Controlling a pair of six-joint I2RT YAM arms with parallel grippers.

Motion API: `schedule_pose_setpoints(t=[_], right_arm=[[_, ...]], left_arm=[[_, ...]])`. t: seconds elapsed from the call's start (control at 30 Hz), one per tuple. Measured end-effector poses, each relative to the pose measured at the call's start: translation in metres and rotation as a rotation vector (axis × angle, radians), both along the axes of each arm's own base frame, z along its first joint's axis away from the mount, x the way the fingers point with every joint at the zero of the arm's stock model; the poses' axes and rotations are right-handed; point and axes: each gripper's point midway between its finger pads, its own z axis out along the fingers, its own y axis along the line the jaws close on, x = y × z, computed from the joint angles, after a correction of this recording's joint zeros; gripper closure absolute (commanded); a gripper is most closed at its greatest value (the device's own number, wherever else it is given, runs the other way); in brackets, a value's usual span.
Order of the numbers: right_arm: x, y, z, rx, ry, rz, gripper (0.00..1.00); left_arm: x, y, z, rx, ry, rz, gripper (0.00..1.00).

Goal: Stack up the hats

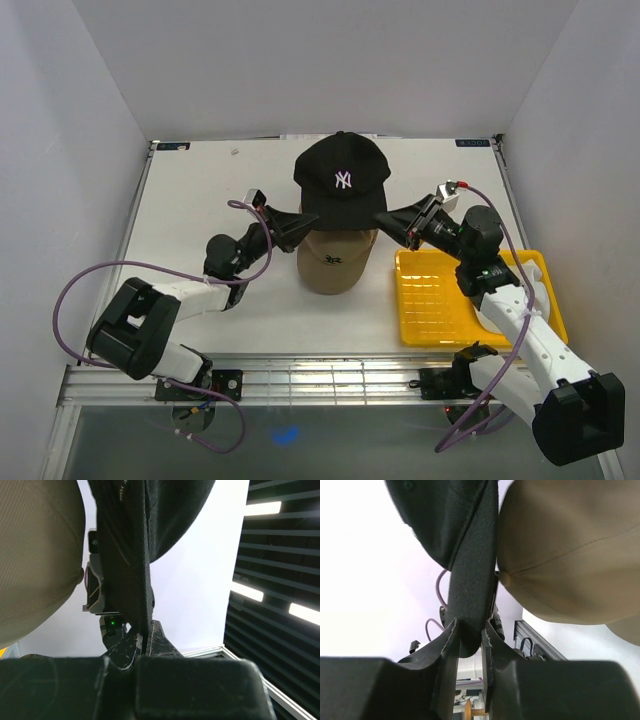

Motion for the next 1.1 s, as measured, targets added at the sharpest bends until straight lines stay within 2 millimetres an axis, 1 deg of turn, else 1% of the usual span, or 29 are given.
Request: schedule_pose_setpoints(t=[0.07, 0.13, 0.4, 0.53, 0.7, 0.8, 0.97, 1.1], right_arm=[[-0.001, -0.002, 0.009, 0.001, -0.033, -0.013, 0.8], [-0.005, -0.003, 0.012, -0.006, -0.054, -0.014, 0.81], [-0.01, -0.002, 0.01, -0.034, -0.08, -0.029, 0.83], [-0.012, -0.003, 0.003, -0.05, -0.089, -0.038, 0.83], [-0.01, -0.006, -0.007, -0.082, -0.086, -0.054, 0.84], [-0.011, -0.006, -0.013, -0.096, -0.089, -0.051, 0.85], [-0.016, -0.003, -0.025, -0.12, -0.085, -0.038, 0.85], [-0.019, 0.0, -0.034, -0.14, -0.085, -0.032, 0.86]], left_arm=[[-0.001, 0.0, 0.001, -0.003, -0.002, -0.002, 1.0], [-0.002, 0.0, 0.002, -0.008, -0.005, -0.008, 1.0], [-0.004, 0.0, 0.002, -0.011, -0.002, -0.021, 1.0], [-0.005, -0.001, 0.0, -0.003, 0.0, -0.033, 1.0], [-0.002, -0.004, -0.013, 0.021, 0.027, -0.048, 1.0], [-0.002, -0.003, -0.016, 0.027, 0.031, -0.052, 1.0], [-0.006, -0.001, -0.031, 0.05, 0.063, -0.059, 1.0], [-0.007, 0.003, -0.039, 0.062, 0.078, -0.059, 1.0]])
